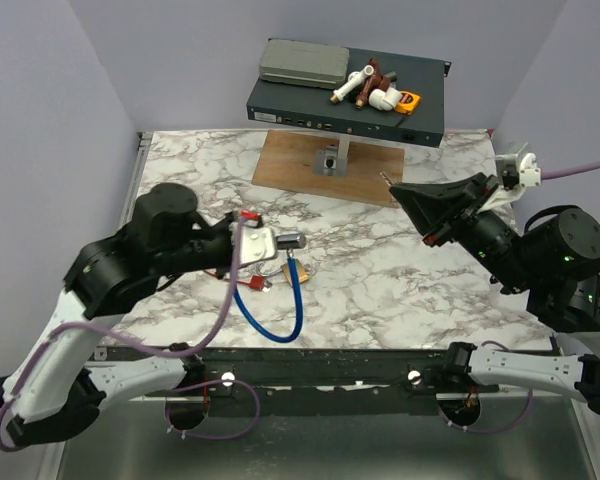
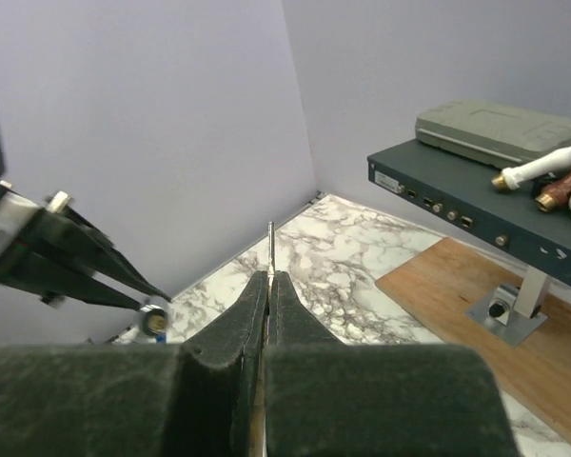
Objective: Unlock with the key
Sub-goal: Pick up the lock from the center of the board.
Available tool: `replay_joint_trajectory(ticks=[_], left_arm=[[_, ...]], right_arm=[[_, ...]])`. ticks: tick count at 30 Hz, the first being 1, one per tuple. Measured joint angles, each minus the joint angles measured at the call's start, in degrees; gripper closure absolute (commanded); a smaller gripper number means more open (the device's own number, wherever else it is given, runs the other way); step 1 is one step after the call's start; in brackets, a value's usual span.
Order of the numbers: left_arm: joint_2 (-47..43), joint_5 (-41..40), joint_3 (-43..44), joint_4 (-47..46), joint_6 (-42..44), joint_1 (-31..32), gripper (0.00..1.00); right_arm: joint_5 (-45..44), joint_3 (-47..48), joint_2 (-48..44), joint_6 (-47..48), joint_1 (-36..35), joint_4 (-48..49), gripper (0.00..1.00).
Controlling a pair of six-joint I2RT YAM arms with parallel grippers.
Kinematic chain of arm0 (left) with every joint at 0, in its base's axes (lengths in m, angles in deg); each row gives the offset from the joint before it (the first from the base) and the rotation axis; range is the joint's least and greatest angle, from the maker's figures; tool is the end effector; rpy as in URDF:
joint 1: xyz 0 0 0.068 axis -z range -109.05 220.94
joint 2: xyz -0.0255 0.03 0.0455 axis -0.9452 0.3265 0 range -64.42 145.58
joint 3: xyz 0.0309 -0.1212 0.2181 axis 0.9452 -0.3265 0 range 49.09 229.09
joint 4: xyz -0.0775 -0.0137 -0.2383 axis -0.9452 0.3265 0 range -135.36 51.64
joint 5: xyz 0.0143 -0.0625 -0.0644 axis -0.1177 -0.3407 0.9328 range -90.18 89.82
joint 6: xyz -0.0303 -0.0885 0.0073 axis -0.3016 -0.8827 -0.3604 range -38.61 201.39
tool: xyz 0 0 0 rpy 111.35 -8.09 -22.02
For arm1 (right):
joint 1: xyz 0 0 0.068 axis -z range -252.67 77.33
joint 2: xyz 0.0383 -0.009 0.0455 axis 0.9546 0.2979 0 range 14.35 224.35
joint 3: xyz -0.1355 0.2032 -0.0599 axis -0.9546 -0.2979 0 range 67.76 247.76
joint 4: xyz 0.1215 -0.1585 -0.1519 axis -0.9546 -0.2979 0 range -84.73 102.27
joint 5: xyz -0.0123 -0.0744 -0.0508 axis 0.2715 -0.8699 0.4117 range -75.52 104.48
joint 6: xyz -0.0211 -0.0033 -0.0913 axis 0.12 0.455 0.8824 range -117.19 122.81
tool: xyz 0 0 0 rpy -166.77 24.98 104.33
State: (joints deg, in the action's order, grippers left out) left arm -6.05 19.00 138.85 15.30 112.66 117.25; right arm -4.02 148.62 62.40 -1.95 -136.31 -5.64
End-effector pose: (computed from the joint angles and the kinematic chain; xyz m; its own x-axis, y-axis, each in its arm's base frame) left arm 0.1151 -0.1607 0.4170 0.1686 0.5332 -0.8290 0.9283 0.1970 0.3155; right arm 0.1002 0.1416 0.5102 0.0545 0.2872 -0.9563 -0.7206 0.6743 0.1614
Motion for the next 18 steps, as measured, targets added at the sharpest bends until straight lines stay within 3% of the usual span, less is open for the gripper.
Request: replay_joint_trajectory(ticks=[4,10,18], left_arm=[[-7.67,0.79,0.59,0.0,-0.55,0.0,1.0],[-20.81,2.1,-7.19,-4.22,3.69,0.0,1.0],[-27.1,2.51,-13.44,-9.62,18.49,0.0,1.0]], right_arm=[[3.67,2.23,3.89,0.07,0.0,-1.49,0.99],[12.96,10.25,11.98,0.04,0.0,-7.15,0.99],[28.2,17.81,17.4,0.11,0.0,-15.28,0.99]])
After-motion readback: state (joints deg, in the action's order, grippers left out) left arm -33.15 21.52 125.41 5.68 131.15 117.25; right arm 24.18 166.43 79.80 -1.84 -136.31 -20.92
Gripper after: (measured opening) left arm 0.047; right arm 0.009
